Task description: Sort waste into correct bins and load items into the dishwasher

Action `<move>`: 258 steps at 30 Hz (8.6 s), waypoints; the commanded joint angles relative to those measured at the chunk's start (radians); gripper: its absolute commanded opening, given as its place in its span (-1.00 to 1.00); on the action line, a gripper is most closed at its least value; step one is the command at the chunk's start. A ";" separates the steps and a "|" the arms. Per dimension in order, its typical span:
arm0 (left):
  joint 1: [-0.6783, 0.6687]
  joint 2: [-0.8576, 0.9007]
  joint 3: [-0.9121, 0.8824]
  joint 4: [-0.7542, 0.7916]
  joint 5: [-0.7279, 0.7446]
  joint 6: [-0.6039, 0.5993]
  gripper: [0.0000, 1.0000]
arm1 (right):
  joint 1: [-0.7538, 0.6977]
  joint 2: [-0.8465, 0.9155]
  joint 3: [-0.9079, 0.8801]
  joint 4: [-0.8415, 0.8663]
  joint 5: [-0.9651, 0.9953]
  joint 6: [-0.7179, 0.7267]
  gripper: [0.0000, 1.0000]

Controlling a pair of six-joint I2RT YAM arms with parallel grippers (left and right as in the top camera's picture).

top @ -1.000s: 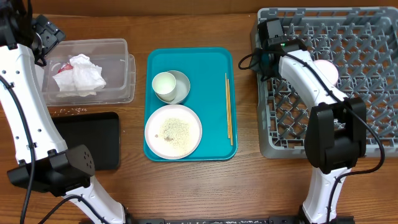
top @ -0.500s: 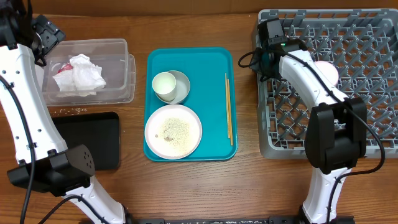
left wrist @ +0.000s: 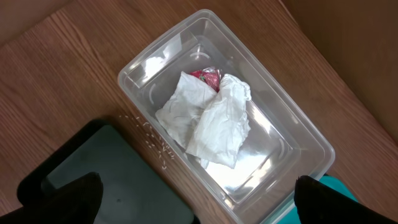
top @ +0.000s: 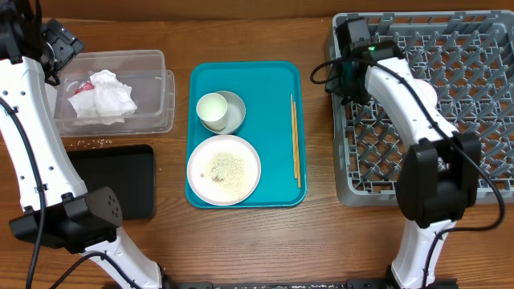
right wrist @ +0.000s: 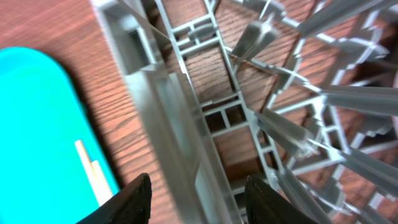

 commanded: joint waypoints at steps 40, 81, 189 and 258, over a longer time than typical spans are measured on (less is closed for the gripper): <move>-0.001 0.007 -0.002 0.000 -0.003 0.012 1.00 | 0.264 0.144 -0.008 -0.004 -0.103 -0.082 -0.19; -0.001 0.007 -0.002 0.000 -0.002 0.012 1.00 | 0.313 0.220 0.121 -0.113 -0.010 -0.079 -0.20; -0.008 0.007 -0.002 0.000 -0.002 0.012 1.00 | 0.346 0.195 0.068 0.012 0.066 -0.153 -0.26; -0.008 0.007 -0.002 0.000 -0.002 0.012 1.00 | 0.302 0.239 -0.043 0.101 -0.026 -0.130 -0.18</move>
